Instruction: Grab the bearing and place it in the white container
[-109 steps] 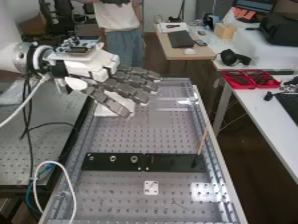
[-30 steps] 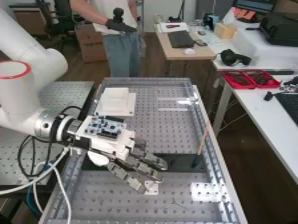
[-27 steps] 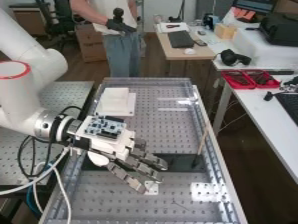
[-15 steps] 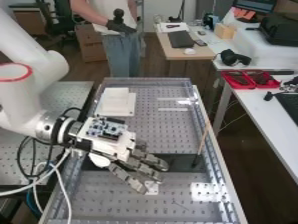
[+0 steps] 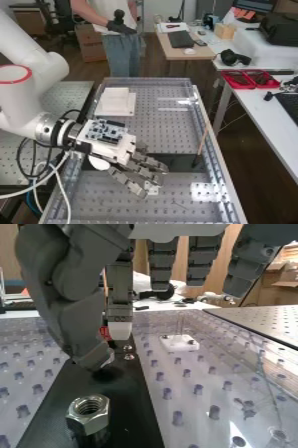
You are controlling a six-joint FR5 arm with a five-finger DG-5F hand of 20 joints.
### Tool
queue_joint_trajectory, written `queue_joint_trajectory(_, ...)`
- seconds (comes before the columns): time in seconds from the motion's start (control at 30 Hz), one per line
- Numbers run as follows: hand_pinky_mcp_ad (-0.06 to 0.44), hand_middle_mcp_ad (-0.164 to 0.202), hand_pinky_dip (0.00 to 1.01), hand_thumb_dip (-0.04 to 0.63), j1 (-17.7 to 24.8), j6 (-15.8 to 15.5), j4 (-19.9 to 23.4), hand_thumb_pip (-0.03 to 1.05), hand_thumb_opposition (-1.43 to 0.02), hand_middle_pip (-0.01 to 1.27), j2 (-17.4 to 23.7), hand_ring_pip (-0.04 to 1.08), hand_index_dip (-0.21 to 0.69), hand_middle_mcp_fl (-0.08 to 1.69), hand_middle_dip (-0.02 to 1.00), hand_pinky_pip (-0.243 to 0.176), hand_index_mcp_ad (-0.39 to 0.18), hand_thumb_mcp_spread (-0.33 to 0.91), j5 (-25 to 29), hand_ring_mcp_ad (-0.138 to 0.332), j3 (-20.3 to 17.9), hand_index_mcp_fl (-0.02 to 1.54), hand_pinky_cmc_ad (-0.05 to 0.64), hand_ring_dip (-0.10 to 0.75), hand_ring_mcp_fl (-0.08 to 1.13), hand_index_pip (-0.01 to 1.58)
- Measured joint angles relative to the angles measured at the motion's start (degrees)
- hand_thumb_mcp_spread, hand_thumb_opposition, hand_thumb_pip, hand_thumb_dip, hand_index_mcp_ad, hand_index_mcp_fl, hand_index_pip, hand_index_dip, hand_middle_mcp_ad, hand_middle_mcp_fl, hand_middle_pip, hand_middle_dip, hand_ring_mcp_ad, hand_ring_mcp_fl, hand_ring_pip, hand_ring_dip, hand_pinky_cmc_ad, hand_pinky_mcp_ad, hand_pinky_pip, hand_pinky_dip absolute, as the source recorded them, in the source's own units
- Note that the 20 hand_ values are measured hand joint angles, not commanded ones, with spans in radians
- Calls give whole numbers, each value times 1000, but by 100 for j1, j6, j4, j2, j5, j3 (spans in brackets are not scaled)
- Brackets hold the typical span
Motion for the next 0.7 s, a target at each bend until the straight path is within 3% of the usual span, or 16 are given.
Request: queue_joint_trajectory(0.7,293,59,176,269,8,58,9,648,-857,131,-67,91,211,0,155,-105,-169,405,-11,164,-5,0,387,96,-2,1494)
